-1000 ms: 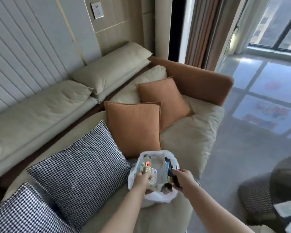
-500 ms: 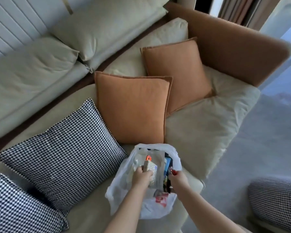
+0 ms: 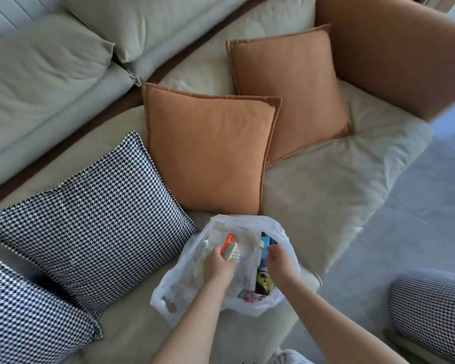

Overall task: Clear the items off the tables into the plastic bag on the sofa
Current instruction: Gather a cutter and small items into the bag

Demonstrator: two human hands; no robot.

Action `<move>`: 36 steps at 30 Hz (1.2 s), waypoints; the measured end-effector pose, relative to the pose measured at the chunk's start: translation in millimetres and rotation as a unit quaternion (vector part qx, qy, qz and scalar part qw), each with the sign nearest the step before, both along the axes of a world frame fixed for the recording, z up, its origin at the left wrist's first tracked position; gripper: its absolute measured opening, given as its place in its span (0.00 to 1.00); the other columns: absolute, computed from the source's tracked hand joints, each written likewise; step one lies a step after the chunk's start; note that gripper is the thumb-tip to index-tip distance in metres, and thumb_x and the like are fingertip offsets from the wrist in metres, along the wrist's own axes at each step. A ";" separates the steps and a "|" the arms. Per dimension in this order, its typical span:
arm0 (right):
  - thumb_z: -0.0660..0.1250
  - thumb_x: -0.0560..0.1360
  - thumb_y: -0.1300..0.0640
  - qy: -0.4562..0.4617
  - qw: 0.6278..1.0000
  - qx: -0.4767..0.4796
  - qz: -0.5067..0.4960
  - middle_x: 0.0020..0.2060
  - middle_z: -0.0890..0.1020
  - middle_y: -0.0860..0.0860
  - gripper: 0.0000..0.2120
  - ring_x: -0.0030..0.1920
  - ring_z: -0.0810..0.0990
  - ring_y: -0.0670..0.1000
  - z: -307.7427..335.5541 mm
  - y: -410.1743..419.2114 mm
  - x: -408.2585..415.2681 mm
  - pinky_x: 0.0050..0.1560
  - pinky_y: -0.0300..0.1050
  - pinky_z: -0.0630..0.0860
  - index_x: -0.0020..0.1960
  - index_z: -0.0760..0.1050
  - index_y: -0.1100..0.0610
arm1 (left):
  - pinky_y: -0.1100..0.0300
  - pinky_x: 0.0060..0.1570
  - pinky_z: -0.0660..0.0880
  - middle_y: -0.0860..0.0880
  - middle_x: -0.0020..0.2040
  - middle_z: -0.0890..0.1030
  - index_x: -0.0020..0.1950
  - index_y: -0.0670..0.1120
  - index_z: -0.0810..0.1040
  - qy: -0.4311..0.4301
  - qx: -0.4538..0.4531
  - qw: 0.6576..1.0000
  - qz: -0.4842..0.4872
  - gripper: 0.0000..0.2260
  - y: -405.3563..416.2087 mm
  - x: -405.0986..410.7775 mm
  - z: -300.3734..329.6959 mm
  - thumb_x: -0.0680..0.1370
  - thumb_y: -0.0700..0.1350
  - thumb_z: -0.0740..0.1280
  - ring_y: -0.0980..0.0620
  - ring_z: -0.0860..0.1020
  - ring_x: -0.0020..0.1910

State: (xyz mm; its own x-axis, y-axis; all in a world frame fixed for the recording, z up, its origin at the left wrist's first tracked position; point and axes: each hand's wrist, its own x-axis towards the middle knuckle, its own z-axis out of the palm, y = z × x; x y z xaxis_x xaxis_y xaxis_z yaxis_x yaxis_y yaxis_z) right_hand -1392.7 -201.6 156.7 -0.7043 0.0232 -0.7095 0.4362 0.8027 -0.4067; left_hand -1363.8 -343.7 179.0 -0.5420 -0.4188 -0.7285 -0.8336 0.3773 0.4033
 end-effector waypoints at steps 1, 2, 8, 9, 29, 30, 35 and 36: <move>0.53 0.73 0.65 0.020 1.000 0.003 0.005 0.31 0.71 0.48 0.12 0.32 0.68 0.48 2.2 3.6 -3.3 0.33 0.43 0.62 0.33 0.66 0.53 | 0.58 0.46 0.73 0.49 0.55 0.79 0.64 0.48 0.73 0.001 -0.009 1.000 -0.010 0.16 -0.7 0.4 0.9 0.76 0.44 0.66 0.51 0.76 0.48; 0.54 0.72 0.66 0.043 0.999 0.004 0.008 0.34 0.73 0.50 0.12 0.34 0.71 0.50 3.6 7.5 -6.9 0.35 0.45 0.66 0.35 0.69 0.54 | 0.57 0.47 0.75 0.49 0.54 0.80 0.61 0.48 0.75 0.002 -0.025 0.999 -0.027 0.14 -1.5 0.6 1.3 0.76 0.44 0.66 0.51 0.77 0.49; 0.61 0.78 0.56 0.105 0.992 0.053 0.035 0.67 0.71 0.52 0.21 0.68 0.65 0.55 -5.2 26.7 -28.3 0.64 0.48 0.67 0.70 0.66 0.54 | 0.54 0.54 0.74 0.49 0.58 0.76 0.60 0.51 0.77 0.038 -0.171 0.970 -0.168 0.12 -12.3 5.9 8.8 0.79 0.51 0.61 0.48 0.73 0.58; 0.60 0.79 0.55 0.093 0.993 0.055 0.044 0.70 0.68 0.52 0.23 0.71 0.62 0.55 -9.0 26.7 -31.0 0.67 0.50 0.66 0.72 0.62 0.54 | 0.55 0.54 0.74 0.50 0.59 0.75 0.61 0.52 0.77 0.045 -0.183 0.966 -0.178 0.12 -15.4 7.2 10.1 0.79 0.48 0.62 0.49 0.72 0.60; 0.63 0.77 0.57 0.055 0.986 -0.115 -0.108 0.52 0.78 0.51 0.17 0.43 0.73 0.49 39.5 11.1 -30.3 0.37 0.37 0.68 0.66 0.72 0.52 | 0.54 0.45 0.76 0.48 0.50 0.79 0.52 0.46 0.76 -0.025 -0.303 0.917 -0.257 0.11 -73.1 23.6 61.9 0.79 0.37 0.55 0.47 0.79 0.48; 0.62 0.77 0.58 0.059 0.985 -0.114 -0.111 0.53 0.78 0.51 0.19 0.43 0.74 0.49 47.9 11.8 -28.1 0.37 0.37 0.69 0.68 0.71 0.53 | 0.55 0.43 0.76 0.48 0.49 0.78 0.50 0.46 0.75 -0.007 -0.310 0.914 -0.263 0.10 -76.0 19.7 71.1 0.79 0.37 0.56 0.47 0.79 0.46; 0.61 0.76 0.62 0.089 0.977 -0.103 -0.163 0.61 0.77 0.57 0.21 0.57 0.77 0.57 80.9 21.0 -16.0 0.55 0.45 0.72 0.70 0.69 0.58 | 0.59 0.33 0.69 0.49 0.40 0.72 0.48 0.44 0.73 0.056 -0.355 0.882 -0.305 0.05 -99.2 2.7 112.1 0.79 0.36 0.59 0.51 0.72 0.35; 0.61 0.76 0.62 0.095 0.975 -0.101 -0.175 0.62 0.77 0.58 0.21 0.58 0.77 0.58 85.5 22.0 -14.3 0.55 0.44 0.71 0.70 0.69 0.58 | 0.59 0.33 0.69 0.49 0.40 0.71 0.49 0.45 0.73 0.062 -0.362 0.876 -0.312 0.05 -102.4 1.2 117.7 0.79 0.36 0.59 0.51 0.71 0.35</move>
State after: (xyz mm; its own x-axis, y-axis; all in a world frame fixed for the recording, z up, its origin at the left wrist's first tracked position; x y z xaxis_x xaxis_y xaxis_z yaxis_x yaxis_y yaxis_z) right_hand -1407.0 -179.6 242.2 -0.7970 0.1601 -0.5824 0.5712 0.5131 -0.6407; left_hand -1362.6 -446.2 296.7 -0.8863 -0.3399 -0.3145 -0.3398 0.9388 -0.0571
